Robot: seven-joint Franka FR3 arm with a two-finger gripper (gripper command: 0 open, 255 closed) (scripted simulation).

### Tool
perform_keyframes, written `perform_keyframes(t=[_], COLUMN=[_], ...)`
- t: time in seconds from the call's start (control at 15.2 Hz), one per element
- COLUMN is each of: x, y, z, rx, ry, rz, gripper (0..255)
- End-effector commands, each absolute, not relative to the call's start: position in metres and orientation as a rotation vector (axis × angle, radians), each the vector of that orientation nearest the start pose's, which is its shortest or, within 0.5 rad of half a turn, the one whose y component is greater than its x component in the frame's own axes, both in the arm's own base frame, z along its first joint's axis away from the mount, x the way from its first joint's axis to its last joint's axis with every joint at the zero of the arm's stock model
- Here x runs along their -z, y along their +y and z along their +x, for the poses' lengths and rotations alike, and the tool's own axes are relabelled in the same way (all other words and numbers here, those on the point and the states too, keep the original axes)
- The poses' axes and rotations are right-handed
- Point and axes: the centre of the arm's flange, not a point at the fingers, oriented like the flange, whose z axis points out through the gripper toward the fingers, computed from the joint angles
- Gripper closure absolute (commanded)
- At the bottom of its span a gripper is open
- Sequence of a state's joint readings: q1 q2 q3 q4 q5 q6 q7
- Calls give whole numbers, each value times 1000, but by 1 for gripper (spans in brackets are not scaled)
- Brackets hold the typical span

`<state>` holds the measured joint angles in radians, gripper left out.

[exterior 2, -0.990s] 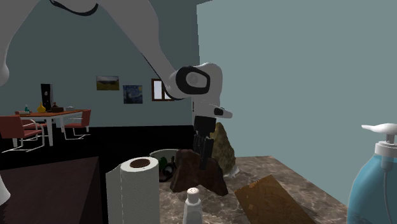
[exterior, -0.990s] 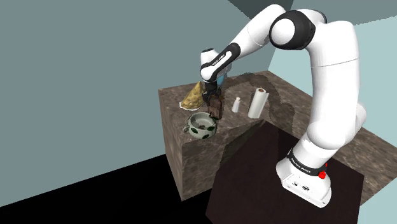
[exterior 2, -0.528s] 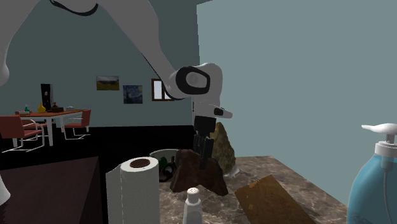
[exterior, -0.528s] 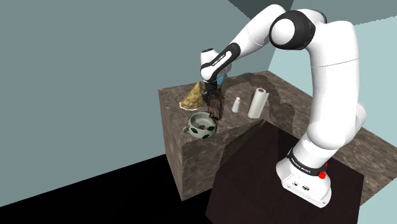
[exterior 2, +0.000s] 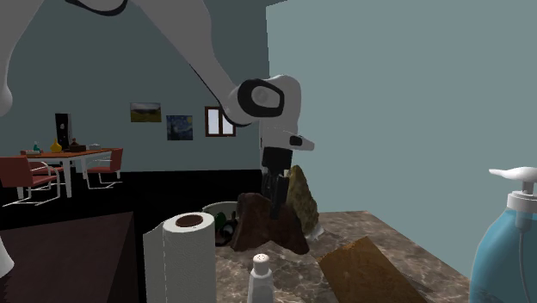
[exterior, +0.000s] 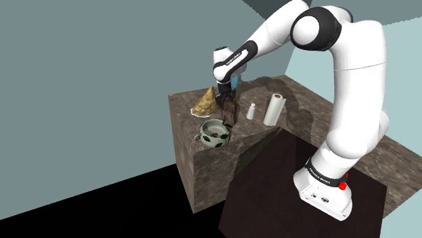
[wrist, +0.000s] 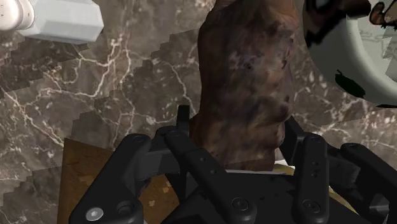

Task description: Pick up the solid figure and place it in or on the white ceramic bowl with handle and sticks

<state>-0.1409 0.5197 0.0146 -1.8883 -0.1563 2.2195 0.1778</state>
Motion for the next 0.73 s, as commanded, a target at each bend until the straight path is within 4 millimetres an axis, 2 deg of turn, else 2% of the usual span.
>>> perform_keyframes(t=[0.0,0.66], x=[-227,-280], y=[-83,-83], z=[607,607], rx=[-300,-300], ry=[322,322], rz=[-3224,-3224], gripper=[255,255])
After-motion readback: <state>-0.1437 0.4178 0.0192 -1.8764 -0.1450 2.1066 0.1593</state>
